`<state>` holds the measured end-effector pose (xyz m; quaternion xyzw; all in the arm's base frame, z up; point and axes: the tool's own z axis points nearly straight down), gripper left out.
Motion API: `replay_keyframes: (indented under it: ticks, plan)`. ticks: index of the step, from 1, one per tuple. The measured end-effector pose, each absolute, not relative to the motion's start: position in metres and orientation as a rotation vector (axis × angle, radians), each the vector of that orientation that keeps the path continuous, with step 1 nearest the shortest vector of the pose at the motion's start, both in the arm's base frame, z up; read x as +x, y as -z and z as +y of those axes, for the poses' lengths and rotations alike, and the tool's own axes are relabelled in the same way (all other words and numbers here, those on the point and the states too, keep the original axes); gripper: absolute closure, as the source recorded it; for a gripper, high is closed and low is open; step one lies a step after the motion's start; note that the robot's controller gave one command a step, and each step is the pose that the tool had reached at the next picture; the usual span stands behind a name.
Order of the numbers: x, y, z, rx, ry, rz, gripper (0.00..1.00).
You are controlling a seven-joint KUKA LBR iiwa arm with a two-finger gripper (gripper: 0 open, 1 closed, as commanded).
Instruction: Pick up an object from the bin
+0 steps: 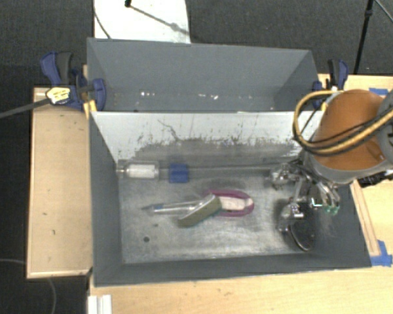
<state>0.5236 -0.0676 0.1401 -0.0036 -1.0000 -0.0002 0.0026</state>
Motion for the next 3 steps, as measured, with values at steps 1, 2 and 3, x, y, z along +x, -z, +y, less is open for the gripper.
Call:
replay_keyframes:
  ticks: [1,2,3]
  plan:
    - [0.549,-0.074,0.004,0.243,0.004,-3.135,0.0]
    - [0.55,-0.077,0.0,0.24,0.0,-3.14,1.0]
    - [0.566,-0.194,0.03,0.737,0.0,-3.061,1.0]
